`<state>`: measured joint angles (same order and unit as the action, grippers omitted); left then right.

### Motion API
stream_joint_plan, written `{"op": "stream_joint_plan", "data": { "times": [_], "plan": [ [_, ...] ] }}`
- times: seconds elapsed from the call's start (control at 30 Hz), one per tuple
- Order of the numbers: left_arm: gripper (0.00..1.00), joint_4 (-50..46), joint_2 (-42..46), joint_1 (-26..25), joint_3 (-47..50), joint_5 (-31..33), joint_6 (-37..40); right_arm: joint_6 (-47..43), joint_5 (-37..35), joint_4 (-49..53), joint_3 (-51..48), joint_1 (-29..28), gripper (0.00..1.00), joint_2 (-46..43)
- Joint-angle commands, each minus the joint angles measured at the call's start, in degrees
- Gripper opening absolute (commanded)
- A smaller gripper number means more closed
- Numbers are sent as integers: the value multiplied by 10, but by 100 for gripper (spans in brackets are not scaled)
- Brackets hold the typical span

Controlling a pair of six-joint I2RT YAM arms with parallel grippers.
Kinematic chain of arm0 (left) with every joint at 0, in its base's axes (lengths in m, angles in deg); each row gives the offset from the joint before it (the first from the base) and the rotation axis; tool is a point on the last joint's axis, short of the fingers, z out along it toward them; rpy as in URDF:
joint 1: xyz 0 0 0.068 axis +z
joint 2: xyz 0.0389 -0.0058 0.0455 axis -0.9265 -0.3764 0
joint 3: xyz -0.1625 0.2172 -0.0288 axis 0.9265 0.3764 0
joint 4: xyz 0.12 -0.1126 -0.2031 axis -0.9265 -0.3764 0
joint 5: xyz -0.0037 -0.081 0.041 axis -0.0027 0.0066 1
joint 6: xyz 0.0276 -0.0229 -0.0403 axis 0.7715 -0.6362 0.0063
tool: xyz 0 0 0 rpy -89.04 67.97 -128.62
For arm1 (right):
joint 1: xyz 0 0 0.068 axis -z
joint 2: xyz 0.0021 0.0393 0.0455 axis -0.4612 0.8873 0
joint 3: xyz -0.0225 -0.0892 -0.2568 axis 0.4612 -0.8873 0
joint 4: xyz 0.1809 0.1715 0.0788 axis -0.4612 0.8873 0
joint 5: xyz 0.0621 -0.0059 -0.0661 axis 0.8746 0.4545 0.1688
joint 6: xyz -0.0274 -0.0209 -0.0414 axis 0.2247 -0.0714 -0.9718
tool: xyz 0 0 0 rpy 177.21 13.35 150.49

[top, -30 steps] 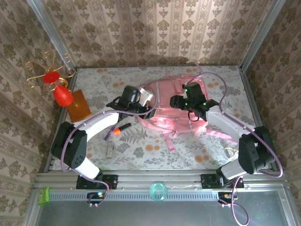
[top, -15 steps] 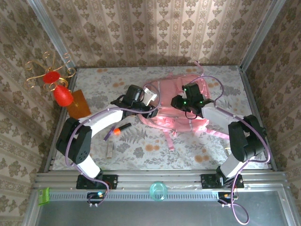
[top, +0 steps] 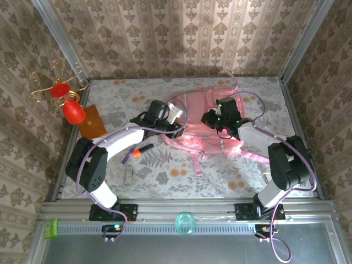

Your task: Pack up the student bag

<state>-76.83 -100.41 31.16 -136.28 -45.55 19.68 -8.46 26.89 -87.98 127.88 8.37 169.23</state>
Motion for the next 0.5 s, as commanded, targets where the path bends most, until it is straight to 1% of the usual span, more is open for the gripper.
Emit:
{"op": "stream_joint_plan", "data": {
  "times": [0.0, 0.13, 0.2, 0.3, 0.47],
  "plan": [
    [47, -5, -22, -2, -21, -27, 7, 21, 48, -54, 5, -2, 0, -25],
    [47, 17, -37, -2, -28, -39, 0, 40, 72, -72, 7, -2, 0, -18],
    [45, 24, -46, -3, -38, -57, -1, 45, 77, -73, 7, -2, 0, -16],
    [44, 36, -56, -5, -42, -67, -11, 48, 77, -74, 6, -3, 0, -20],
    [37, 66, -64, -5, -39, -68, -20, 42, 78, -69, 5, -3, 0, -20]
  ]
}}
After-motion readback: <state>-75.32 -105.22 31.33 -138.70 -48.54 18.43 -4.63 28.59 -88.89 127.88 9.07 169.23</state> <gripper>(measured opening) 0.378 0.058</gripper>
